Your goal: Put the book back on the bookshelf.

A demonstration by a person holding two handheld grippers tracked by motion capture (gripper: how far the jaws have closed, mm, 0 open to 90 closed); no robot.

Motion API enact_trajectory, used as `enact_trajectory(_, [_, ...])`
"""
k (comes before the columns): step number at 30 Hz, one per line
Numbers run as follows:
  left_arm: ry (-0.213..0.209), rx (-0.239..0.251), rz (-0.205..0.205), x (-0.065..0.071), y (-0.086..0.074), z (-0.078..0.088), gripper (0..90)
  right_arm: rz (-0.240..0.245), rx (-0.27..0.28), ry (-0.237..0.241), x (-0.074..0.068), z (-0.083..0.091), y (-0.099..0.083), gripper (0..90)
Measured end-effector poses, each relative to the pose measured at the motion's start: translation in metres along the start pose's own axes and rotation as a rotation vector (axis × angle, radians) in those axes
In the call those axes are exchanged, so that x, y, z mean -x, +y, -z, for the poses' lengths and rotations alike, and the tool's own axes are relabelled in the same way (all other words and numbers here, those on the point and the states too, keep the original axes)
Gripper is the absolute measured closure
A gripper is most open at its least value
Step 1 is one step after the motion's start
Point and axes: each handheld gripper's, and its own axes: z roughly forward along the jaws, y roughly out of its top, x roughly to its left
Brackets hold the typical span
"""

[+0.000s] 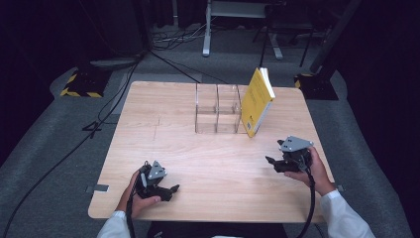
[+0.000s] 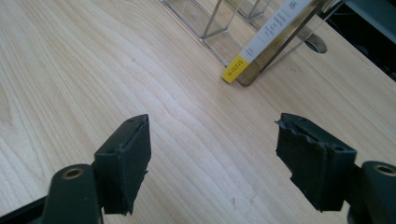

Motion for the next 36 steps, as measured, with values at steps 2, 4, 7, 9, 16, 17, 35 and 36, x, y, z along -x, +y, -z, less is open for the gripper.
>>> enact_trajectory(2, [0.0,0.0,0.0,0.0,0.0,0.0,16.3,-0.006,-0.009,0.001,-0.002,-0.001,-0.005,26.8])
enact_trajectory(4, [0.0,0.0,0.001,0.0,0.0,0.0,16.4,-0.01,-0.01,0.005,-0.003,-0.002,-0.01,26.8])
enact_trajectory(7, [0.0,0.0,0.0,0.0,0.0,0.0,16.3,-0.013,-0.013,0.005,-0.004,-0.002,-0.016,26.8])
enact_trajectory(9, [0.0,0.0,0.0,0.0,0.0,0.0,16.3,-0.023,0.001,-0.009,-0.004,0.0,-0.021,27.1])
enact_trajectory(16, [0.0,0.0,0.001,0.0,0.0,0.0,16.3,-0.051,0.021,-0.017,-0.007,0.005,-0.039,27.6])
enact_trajectory(17, [0.0,0.0,0.001,0.0,0.0,0.0,16.3,-0.054,0.012,-0.018,-0.007,0.005,-0.041,27.6])
enact_trajectory(35, [0.0,0.0,0.001,0.0,0.0,0.0,16.3,-0.151,-0.029,-0.009,-0.005,0.014,-0.101,27.4])
enact_trajectory(36, [0.0,0.0,0.002,0.0,0.0,0.0,16.2,-0.158,-0.027,-0.009,-0.004,0.015,-0.104,27.2])
